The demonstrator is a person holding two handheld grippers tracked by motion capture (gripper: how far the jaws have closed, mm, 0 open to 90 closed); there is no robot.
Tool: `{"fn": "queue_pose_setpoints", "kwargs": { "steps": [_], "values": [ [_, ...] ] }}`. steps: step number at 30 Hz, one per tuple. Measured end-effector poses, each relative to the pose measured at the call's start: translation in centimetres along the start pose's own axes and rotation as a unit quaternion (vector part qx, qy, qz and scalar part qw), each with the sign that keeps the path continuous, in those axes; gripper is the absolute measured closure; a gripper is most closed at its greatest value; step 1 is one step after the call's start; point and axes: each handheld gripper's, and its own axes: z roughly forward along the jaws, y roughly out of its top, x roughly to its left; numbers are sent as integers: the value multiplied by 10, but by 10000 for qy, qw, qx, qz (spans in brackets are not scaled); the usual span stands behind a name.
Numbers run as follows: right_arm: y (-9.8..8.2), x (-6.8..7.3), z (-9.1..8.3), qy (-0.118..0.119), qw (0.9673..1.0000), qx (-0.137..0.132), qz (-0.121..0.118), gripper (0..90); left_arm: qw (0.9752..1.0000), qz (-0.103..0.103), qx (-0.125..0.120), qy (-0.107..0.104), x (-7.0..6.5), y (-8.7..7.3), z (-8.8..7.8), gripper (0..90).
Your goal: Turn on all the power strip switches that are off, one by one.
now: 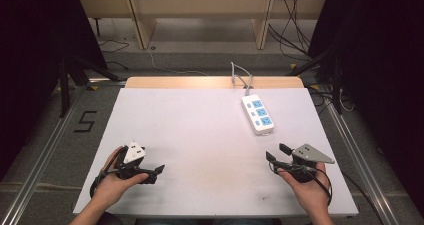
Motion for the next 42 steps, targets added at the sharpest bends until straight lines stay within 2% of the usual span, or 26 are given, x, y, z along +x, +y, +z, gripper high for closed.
{"fn": "queue_pose_setpoints", "kwargs": {
  "steps": [7, 12, 15, 16, 18, 27, 36, 42],
  "values": [
    [7, 1, -3, -87, 9998, 146, -122, 541, 10000, -85, -35, 8, -1, 0, 1, 93],
    [15, 1, -2, -245, 9983, 375, -377, 737, 9998, -183, -57, 45, 0, 0, 1, 97],
    [22, 0, -1, -418, 9958, 552, -606, 878, 9998, -201, -75, 21, -1, 0, 2, 105],
    [25, -1, 0, -431, 9951, 607, -655, 900, 9998, -174, -61, 43, -1, 1, 2, 105],
    [30, -2, 3, -448, 9941, 660, -735, 900, 9998, -172, -63, 56, -1, 1, 2, 110],
    [52, -1, 22, -495, 9912, 921, -806, 900, 9998, -181, -96, 65, -1, 1, 2, 122],
    [71, -11, 45, -532, 9880, 1194, -819, 900, 9998, -146, -89, 71, 0, 0, 2, 122],
    [85, -18, 59, -535, 9876, 1255, -777, 900, 9999, -122, -58, 79, -1, 1, 2, 124]
  ]
}}
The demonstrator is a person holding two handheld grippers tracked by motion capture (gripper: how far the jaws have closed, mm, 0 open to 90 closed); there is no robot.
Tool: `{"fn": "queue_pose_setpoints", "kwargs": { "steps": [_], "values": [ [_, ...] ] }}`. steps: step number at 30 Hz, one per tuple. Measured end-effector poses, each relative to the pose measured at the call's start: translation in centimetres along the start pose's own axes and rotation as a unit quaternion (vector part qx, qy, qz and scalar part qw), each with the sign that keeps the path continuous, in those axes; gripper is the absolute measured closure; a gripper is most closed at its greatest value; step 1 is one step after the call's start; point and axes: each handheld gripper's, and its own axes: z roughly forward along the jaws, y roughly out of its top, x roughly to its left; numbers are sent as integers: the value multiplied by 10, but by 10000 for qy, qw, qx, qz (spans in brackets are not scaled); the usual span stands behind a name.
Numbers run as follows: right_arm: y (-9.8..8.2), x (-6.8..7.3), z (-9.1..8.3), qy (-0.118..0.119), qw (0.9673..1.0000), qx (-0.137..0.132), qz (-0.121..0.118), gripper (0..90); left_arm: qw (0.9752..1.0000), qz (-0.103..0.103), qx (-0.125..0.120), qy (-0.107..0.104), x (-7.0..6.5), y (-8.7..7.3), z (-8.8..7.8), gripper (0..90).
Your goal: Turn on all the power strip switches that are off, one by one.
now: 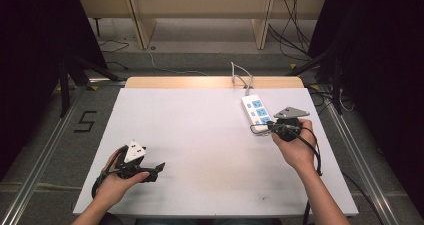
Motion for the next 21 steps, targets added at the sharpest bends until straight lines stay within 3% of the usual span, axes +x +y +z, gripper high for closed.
{"fn": "queue_pose_setpoints", "kwargs": {
  "steps": [9, 21],
  "values": [
    [25, -17, 23, -58, 9996, 277, 69, 900, 10000, -5, -19, -26, -2, 0, 1, 125],
    [46, -25, 57, 14, 9985, 517, 172, 900, 10000, -16, -3, -41, -3, 0, 1, 126]
  ]
}}
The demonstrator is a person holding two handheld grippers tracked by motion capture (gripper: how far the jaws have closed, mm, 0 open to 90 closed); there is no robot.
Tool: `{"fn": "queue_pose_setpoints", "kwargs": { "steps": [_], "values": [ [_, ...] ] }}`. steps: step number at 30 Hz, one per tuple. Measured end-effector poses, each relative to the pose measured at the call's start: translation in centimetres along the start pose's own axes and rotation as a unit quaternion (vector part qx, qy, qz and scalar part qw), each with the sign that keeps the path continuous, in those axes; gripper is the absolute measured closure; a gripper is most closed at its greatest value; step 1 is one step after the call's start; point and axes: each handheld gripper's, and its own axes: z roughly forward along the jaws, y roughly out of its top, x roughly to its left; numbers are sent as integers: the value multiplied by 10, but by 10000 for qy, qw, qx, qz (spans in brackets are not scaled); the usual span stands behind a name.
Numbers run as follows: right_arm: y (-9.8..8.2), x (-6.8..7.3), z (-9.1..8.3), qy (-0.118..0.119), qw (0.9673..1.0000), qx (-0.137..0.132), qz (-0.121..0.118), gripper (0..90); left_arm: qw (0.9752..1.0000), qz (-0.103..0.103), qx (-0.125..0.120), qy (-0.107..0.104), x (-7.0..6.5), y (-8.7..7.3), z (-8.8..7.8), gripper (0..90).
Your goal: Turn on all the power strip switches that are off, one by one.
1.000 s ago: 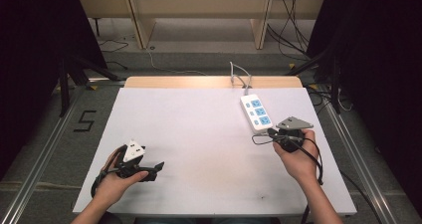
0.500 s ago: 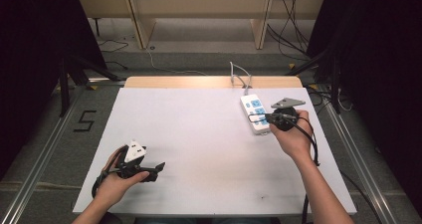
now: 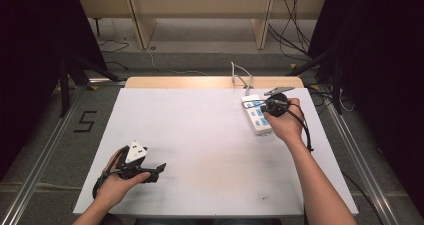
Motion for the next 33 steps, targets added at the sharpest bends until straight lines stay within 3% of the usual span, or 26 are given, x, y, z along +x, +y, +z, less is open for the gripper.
{"fn": "queue_pose_setpoints", "kwargs": {
  "steps": [33],
  "values": [
    [26, -11, 52, 82, 9991, 394, 110, 900, 10000, -13, -25, 50, 2, 0, 0, 140]
  ]
}}
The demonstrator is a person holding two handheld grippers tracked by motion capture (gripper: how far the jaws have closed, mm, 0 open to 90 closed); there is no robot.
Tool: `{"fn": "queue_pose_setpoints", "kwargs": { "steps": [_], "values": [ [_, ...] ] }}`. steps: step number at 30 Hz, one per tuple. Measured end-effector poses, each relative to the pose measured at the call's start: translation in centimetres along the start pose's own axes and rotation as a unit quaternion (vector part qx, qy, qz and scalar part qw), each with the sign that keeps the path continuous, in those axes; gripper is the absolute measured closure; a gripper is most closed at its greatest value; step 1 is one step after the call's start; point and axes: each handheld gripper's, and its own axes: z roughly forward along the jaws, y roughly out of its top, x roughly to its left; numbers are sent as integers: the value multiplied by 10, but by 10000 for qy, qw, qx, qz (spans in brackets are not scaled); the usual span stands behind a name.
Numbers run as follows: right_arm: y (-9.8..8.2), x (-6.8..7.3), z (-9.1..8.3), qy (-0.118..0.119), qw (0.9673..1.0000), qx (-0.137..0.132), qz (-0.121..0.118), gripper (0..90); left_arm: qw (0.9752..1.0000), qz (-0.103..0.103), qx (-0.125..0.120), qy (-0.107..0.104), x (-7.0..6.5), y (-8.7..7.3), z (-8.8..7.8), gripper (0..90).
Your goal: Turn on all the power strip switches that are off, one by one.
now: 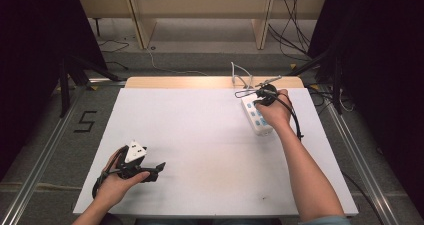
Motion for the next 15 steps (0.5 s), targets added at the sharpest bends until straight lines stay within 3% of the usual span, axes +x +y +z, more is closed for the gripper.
{"fn": "queue_pose_setpoints", "kwargs": {
  "steps": [15],
  "values": [
    [8, -1, 20, 45, 9998, 183, 54, 900, 10000, 0, -8, -9, 0, 0, 0, 141]
  ]
}}
